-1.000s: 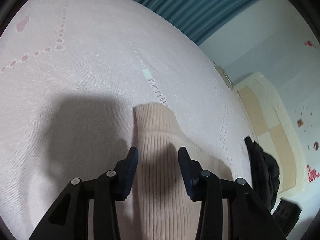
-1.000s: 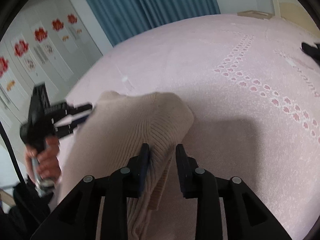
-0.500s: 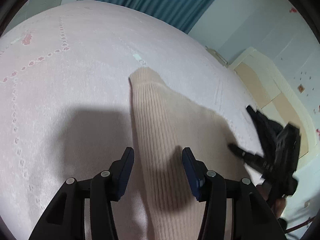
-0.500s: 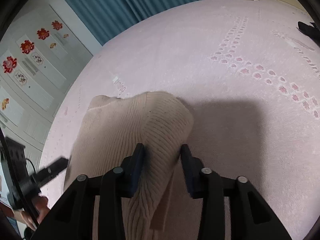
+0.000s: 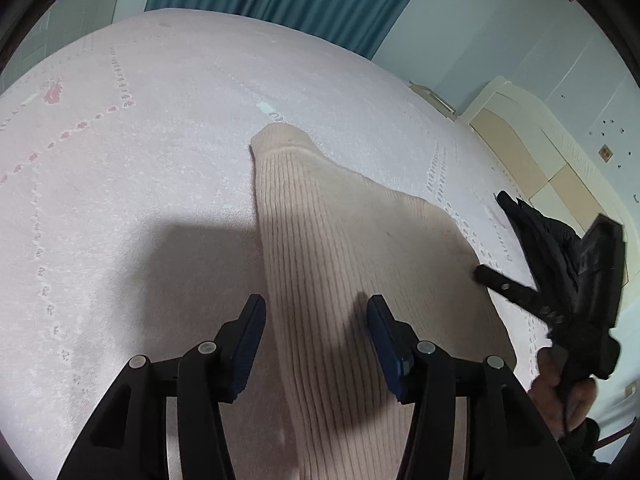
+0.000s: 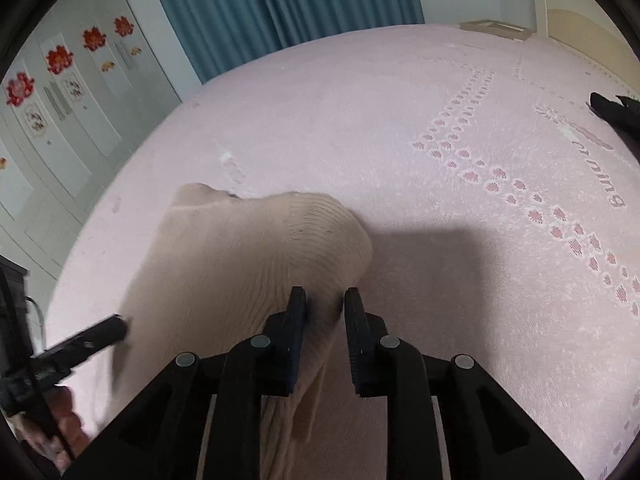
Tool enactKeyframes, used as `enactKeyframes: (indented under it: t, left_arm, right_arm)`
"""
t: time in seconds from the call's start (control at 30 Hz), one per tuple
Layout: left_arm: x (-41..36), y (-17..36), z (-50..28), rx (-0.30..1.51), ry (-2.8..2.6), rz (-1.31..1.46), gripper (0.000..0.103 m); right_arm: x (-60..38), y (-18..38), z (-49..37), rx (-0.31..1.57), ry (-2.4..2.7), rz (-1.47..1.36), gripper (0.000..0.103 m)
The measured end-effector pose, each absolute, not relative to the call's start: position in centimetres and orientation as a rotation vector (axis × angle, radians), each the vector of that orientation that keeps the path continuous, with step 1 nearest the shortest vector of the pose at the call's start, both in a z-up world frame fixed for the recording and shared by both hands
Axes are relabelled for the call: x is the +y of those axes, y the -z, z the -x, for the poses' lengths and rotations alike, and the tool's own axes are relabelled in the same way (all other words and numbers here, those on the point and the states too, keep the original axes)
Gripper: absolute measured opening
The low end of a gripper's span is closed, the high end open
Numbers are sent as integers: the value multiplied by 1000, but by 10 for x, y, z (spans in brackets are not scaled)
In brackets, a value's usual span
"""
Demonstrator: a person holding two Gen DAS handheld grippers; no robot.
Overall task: Fold small clothes
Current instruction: 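Open both tools and press the folded sweater bundle flat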
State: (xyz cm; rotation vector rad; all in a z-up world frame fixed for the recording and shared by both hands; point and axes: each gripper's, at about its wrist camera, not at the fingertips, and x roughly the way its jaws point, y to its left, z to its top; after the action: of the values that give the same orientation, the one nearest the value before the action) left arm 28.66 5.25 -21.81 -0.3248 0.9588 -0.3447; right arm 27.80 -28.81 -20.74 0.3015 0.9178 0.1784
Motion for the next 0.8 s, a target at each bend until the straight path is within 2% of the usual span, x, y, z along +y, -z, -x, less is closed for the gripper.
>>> enactKeyframes:
  t: [0.2, 0.43, 0.8]
  left_arm:
    - [46, 214, -270, 957, 332, 267, 50]
    - [39, 205, -263, 949, 279, 199, 50]
    - [35, 219, -272, 958, 247, 186, 53]
  right_arm:
    - [-272, 189, -249, 893, -208, -232, 19]
    - [-241, 204, -237, 944, -181, -63, 19]
    - [-245, 224, -238, 969, -150, -82, 22]
